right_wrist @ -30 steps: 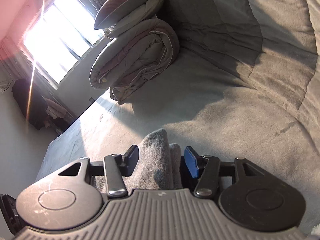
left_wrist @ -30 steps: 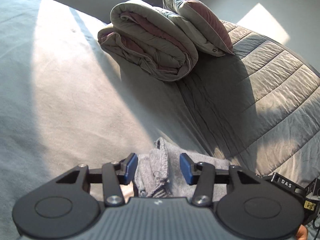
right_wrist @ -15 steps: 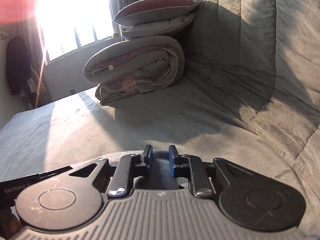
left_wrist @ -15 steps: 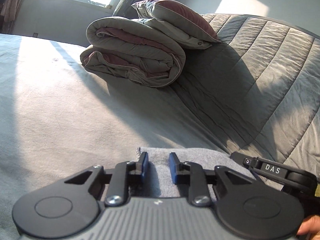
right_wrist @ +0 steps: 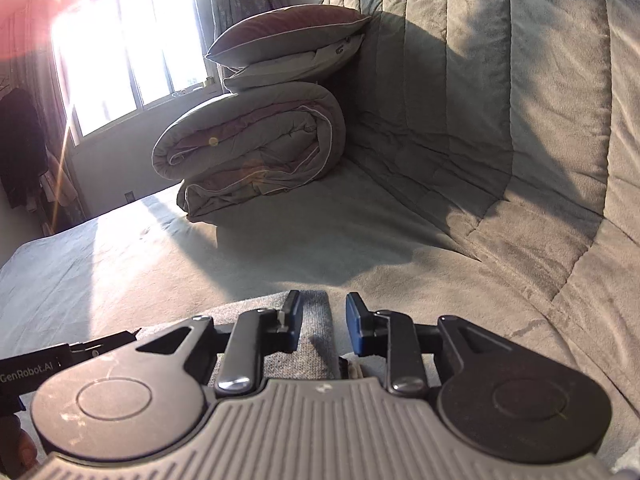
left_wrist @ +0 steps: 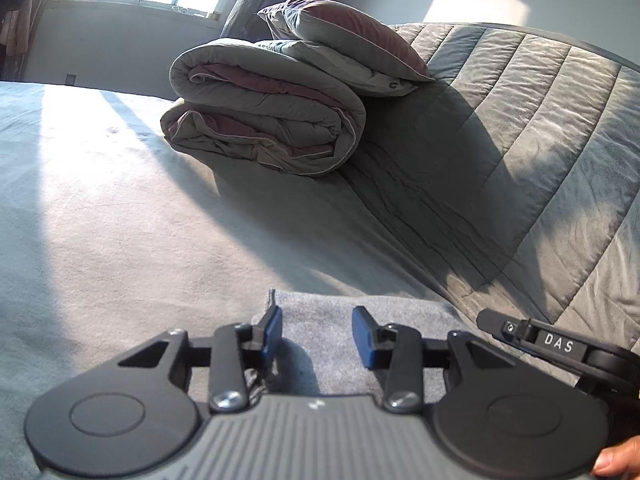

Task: Fold clothes
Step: 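Lower the sweater onto the clothes stack and open both grippers, then pull both open grippers back from the stacked clothes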

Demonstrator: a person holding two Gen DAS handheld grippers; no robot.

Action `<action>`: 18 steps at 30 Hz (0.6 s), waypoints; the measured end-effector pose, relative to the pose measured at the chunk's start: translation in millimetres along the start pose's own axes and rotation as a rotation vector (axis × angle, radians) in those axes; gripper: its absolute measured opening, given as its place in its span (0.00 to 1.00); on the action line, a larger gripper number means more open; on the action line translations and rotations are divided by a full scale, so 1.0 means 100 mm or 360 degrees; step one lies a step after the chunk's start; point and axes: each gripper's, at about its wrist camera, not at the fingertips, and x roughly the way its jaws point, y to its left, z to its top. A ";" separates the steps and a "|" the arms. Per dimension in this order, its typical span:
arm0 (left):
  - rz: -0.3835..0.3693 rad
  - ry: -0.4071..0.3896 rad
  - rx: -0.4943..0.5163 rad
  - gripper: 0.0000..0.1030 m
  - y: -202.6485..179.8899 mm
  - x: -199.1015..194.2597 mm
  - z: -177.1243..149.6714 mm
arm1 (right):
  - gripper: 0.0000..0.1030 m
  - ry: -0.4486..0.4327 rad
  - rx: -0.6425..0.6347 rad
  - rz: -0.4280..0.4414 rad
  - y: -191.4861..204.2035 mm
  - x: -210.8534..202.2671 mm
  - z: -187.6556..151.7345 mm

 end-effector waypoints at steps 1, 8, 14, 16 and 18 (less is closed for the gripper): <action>0.0014 0.0021 0.0024 0.46 -0.04 -0.07 0.02 | 0.35 0.0010 -0.0012 -0.0008 0.03 -0.07 0.03; 0.0117 0.0164 0.0118 0.65 -0.16 -0.60 0.10 | 0.56 0.0095 0.0046 -0.0052 0.27 -0.74 0.12; 0.0252 0.0251 0.0214 0.84 -0.20 -0.94 0.04 | 0.72 0.0169 0.0088 -0.0159 0.49 -1.20 0.04; 0.0282 0.0286 0.0228 0.96 -0.20 -1.02 0.01 | 0.85 0.0168 0.0089 -0.0213 0.55 -1.32 0.00; 0.0294 0.0329 0.0263 0.99 -0.21 -1.07 -0.04 | 1.00 0.0159 0.0079 -0.0251 0.61 -1.42 -0.06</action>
